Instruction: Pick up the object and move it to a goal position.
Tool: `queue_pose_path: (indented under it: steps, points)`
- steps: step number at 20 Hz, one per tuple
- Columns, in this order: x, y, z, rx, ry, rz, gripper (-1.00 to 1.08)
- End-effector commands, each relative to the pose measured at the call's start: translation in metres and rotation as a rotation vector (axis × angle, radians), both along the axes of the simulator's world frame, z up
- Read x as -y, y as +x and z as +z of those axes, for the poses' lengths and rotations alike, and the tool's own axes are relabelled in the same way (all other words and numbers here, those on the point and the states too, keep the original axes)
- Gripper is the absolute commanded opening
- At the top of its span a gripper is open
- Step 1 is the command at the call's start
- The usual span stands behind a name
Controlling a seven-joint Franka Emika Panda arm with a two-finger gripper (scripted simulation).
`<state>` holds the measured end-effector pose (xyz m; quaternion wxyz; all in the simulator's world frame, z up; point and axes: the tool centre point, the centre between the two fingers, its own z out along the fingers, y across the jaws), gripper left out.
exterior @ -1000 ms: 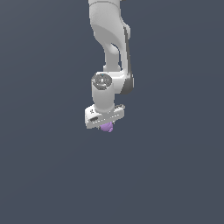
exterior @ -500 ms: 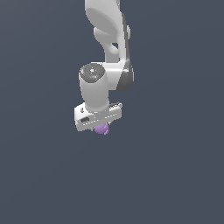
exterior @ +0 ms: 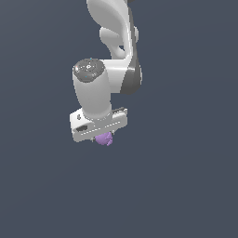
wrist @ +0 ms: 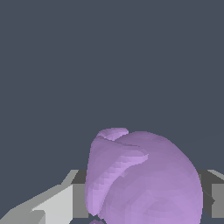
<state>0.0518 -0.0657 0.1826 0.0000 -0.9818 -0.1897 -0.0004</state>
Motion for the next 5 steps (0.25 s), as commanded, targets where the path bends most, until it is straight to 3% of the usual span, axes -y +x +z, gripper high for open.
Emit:
queue_pose_path:
  steps: [1, 5]
  points:
    - [0.0012, 0.0037, 0.0041, -0.001, 0.000, 0.000, -1.00]
    - [0.0019, 0.0056, 0.0062, -0.001, 0.000, 0.000, -1.00]
